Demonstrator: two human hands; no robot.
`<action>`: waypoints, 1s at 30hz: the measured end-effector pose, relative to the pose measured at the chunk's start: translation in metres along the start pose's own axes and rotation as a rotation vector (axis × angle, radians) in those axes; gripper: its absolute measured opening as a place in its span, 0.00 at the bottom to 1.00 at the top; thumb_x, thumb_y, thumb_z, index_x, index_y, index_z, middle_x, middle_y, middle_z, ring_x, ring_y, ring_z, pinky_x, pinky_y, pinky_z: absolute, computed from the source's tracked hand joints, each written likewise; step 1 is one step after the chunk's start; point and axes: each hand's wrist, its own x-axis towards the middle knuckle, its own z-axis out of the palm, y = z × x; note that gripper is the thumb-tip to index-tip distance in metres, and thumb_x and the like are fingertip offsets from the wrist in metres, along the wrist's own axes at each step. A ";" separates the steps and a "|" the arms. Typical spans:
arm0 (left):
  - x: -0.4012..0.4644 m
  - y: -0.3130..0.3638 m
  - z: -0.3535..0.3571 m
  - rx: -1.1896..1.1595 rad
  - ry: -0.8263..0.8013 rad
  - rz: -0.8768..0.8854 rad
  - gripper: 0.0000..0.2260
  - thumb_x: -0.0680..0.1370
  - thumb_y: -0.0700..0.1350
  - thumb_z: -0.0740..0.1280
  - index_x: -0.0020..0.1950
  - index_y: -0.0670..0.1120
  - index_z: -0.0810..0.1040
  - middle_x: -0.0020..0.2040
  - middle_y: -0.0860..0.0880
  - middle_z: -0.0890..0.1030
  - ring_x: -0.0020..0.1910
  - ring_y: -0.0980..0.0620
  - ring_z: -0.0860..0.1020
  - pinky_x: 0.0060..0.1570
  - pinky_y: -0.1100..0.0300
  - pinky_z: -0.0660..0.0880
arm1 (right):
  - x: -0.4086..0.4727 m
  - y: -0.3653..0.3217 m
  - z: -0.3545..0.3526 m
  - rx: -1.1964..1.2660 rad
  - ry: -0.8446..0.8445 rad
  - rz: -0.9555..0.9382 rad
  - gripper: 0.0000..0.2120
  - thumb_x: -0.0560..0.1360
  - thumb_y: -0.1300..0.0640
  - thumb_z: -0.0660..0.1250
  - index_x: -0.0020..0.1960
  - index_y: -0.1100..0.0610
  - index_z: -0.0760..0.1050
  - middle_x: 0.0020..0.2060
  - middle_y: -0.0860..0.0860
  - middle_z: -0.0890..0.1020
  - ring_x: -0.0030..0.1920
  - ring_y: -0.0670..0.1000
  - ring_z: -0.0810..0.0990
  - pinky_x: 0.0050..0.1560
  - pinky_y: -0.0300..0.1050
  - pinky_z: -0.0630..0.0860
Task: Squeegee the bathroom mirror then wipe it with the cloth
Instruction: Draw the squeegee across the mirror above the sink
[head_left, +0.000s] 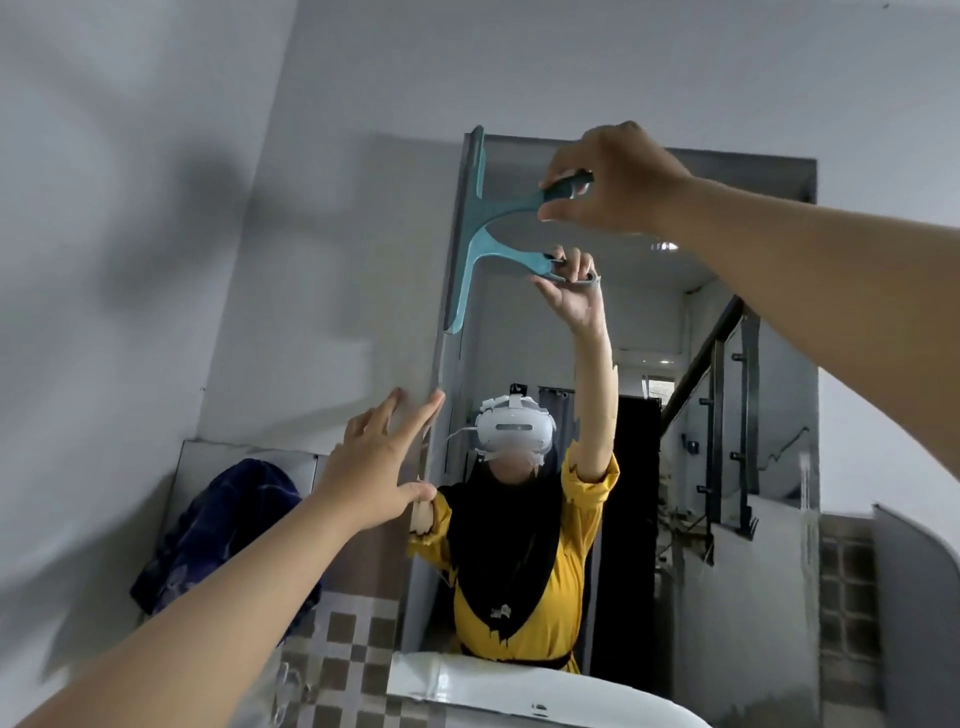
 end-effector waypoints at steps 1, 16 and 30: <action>0.000 0.000 0.000 0.004 0.003 -0.005 0.46 0.71 0.57 0.70 0.72 0.68 0.35 0.79 0.49 0.44 0.75 0.38 0.51 0.64 0.40 0.68 | 0.001 0.001 0.000 0.004 -0.015 0.009 0.15 0.72 0.47 0.72 0.54 0.54 0.81 0.48 0.55 0.83 0.45 0.52 0.75 0.46 0.45 0.72; 0.000 0.006 0.004 0.053 0.036 -0.030 0.47 0.73 0.55 0.69 0.70 0.67 0.31 0.79 0.48 0.43 0.76 0.39 0.51 0.60 0.48 0.73 | 0.010 -0.003 -0.004 -0.162 -0.028 -0.068 0.16 0.75 0.44 0.67 0.56 0.53 0.78 0.44 0.51 0.77 0.44 0.53 0.73 0.40 0.45 0.66; 0.000 0.007 0.007 0.039 0.011 -0.077 0.49 0.73 0.54 0.70 0.68 0.68 0.29 0.78 0.46 0.43 0.75 0.36 0.51 0.65 0.44 0.68 | -0.013 0.023 -0.009 -0.189 -0.081 -0.068 0.17 0.75 0.41 0.65 0.55 0.52 0.77 0.45 0.55 0.82 0.43 0.57 0.78 0.41 0.49 0.73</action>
